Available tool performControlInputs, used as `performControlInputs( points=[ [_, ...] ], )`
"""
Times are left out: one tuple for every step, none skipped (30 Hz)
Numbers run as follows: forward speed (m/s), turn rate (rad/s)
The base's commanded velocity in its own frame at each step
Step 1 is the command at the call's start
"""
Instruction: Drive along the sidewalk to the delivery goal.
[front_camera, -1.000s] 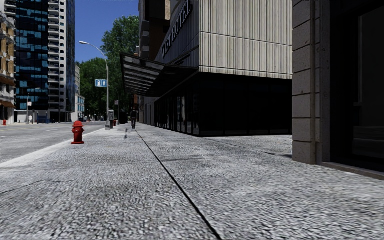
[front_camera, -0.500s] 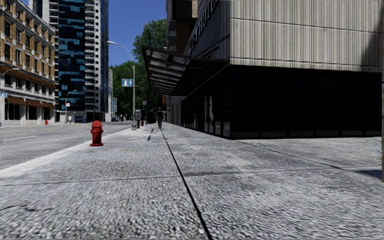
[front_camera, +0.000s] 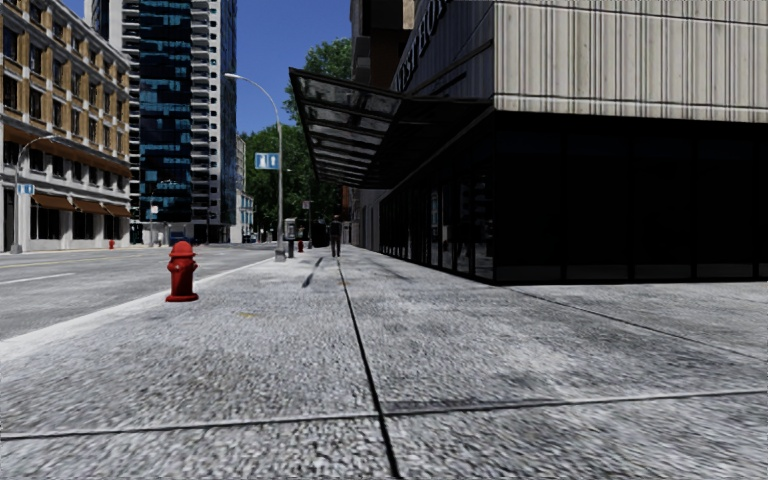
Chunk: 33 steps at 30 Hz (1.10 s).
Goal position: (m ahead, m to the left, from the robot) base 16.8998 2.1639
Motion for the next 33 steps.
performControlInputs(
  points=[
    [2.00,0.00],
    [2.00,0.00],
    [2.00,0.00],
    [2.00,0.00],
    [2.00,0.00],
    [2.00,0.00],
    [2.00,0.00],
    [2.00,0.01],
    [2.00,0.01],
    [2.00,0.04],
    [2.00,0.04],
    [2.00,0.05],
    [2.00,0.05],
    [2.00,0.06],
    [2.00,0.06],
    [2.00,0.06],
    [2.00,0.06],
    [2.00,0.06],
    [2.00,0.07],
    [2.00,0.07],
    [2.00,0.07],
    [2.00,0.07],
    [2.00,0.04],
    [2.00,0.00],
    [2.00,0.00],
    [2.00,0.00],
    [2.00,0.00],
    [2.00,0.00],
    [2.00,0.00],
    [2.00,0.00],
    [2.00,0.00],
    [2.00,0.00],
    [2.00,0.00]
  ],
)
